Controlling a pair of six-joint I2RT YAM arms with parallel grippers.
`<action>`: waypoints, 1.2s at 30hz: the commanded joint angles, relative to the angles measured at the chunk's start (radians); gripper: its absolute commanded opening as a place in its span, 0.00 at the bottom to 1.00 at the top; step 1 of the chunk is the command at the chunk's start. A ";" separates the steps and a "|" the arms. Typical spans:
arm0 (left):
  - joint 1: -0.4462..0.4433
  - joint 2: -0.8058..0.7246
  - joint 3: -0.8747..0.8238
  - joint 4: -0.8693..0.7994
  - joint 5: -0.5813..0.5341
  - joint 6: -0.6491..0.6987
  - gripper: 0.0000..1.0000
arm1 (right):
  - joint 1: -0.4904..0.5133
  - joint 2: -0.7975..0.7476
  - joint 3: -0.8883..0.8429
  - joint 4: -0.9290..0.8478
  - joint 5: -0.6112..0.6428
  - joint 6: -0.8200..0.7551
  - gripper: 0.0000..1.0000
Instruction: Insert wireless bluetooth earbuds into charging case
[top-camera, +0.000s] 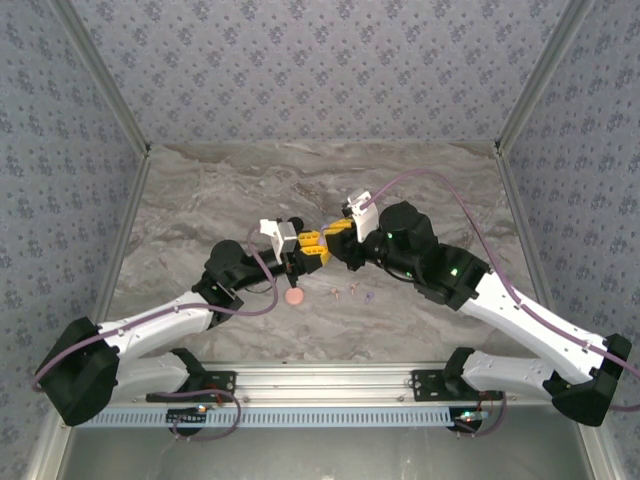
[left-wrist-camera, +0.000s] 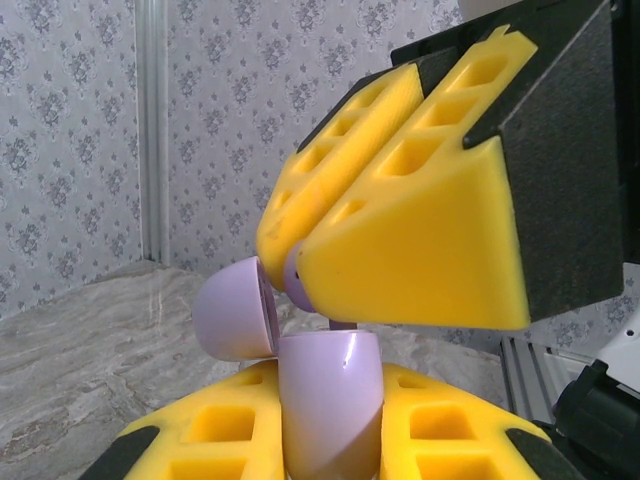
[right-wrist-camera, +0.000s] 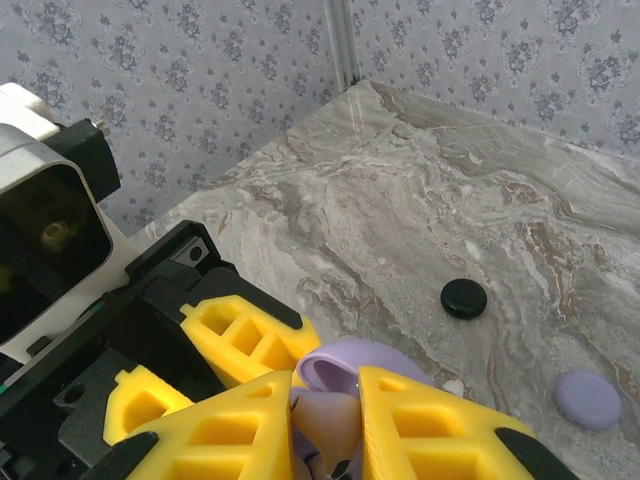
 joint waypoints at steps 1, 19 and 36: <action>-0.006 -0.006 0.030 0.074 -0.001 -0.018 0.00 | 0.004 -0.014 -0.010 -0.004 -0.017 0.027 0.24; -0.006 -0.001 0.022 0.130 -0.016 -0.041 0.00 | -0.088 -0.017 0.156 -0.115 -0.124 0.067 0.50; -0.006 -0.135 -0.021 -0.014 -0.115 0.055 0.00 | -0.344 0.046 -0.149 -0.405 -0.015 0.266 0.50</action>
